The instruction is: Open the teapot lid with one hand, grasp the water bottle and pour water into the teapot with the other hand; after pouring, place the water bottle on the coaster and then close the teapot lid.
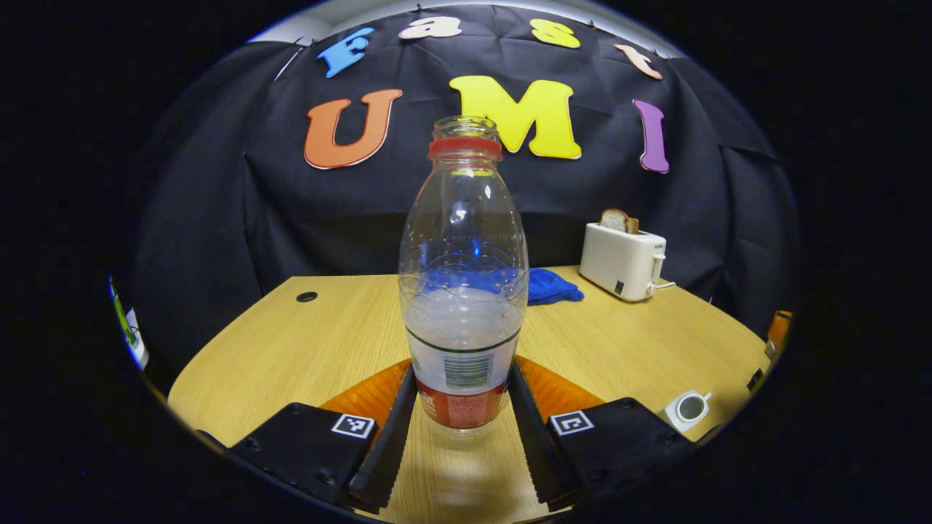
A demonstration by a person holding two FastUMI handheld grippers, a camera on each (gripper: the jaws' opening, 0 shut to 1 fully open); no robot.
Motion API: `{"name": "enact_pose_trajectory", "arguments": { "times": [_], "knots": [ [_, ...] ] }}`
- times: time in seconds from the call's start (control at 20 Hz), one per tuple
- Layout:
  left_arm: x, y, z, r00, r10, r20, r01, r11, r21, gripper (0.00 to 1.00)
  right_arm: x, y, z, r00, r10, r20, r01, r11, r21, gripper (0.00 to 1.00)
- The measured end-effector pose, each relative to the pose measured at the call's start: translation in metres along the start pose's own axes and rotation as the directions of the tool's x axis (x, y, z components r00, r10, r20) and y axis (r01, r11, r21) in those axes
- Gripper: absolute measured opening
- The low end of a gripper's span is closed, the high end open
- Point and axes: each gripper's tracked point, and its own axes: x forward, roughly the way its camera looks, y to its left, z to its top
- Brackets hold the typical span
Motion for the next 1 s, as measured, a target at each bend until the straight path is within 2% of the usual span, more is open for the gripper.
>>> {"name": "enact_pose_trajectory", "arguments": {
  "times": [0.25,0.4,1.0],
  "knots": [
    [0.034,0.0,0.006,0.999,0.002,0.044,-0.002,1.0,-0.016,0.72,0.004,0.0,-0.009,1.0,-0.012,-0.02,0.012,1.0,0.0,0.02],
    [0.052,0.003,0.001,0.999,0.014,0.037,-0.014,1.0,-0.006,0.72,0.004,-0.003,-0.012,0.999,-0.022,-0.028,0.022,1.0,-0.002,0.0],
    [0.065,-0.002,-0.02,0.999,0.005,-0.037,-0.006,1.0,-0.01,0.78,0.007,-0.009,-0.021,0.998,-0.032,-0.046,0.033,0.999,0.008,0.0]
  ]
}}
